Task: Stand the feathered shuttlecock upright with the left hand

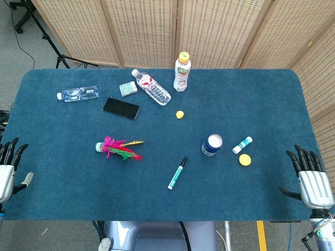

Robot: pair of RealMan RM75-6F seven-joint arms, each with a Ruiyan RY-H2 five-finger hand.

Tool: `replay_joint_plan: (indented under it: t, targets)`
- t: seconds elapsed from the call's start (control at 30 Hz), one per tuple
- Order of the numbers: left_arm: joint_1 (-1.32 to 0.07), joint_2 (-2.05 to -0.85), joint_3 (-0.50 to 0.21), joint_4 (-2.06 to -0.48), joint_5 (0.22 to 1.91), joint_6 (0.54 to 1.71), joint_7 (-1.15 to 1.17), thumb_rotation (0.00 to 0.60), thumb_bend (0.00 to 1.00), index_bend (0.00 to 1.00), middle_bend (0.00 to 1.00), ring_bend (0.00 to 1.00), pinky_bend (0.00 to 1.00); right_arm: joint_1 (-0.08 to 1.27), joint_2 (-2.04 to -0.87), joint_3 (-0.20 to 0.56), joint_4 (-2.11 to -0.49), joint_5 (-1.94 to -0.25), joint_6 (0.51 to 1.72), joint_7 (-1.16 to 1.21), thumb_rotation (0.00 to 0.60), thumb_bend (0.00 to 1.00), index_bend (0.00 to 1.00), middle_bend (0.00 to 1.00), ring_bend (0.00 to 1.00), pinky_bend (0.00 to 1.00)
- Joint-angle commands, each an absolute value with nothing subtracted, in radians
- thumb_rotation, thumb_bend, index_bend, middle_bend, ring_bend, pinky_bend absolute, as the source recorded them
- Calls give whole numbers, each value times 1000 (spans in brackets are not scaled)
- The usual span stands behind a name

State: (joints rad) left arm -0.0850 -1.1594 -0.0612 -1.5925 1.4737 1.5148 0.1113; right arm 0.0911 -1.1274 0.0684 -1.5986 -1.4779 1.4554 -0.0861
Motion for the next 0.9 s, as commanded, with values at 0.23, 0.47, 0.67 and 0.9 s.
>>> replay_joint_plan:
  t: [0.23,0.47,0.67,0.9]
  targets:
    - [-83,-1164,-60,-1592,1478,1520,116,600,295,150,0,0,0,86,-1125,65,-1598,-1485,1464,-81,600,40,104,0,0,0]
    - [-82,-1164,-63,-1591,1480,1526,110,600,295,150,0,0,0,87,-1130,60,-1599,-1497,1466,-93,600,39,104,0,0,0]
    - [-83,-1166,-63,-1586,1476,1519,109,600,296,150,0,0,0,90,-1134,60,-1602,-1493,1459,-105,600,39,104,0,0,0]
    - [-86,-1171,-59,-1595,1482,1516,119,600,296,150,0,0,0,93,-1137,57,-1600,-1497,1455,-112,600,40,104,0,0,0]
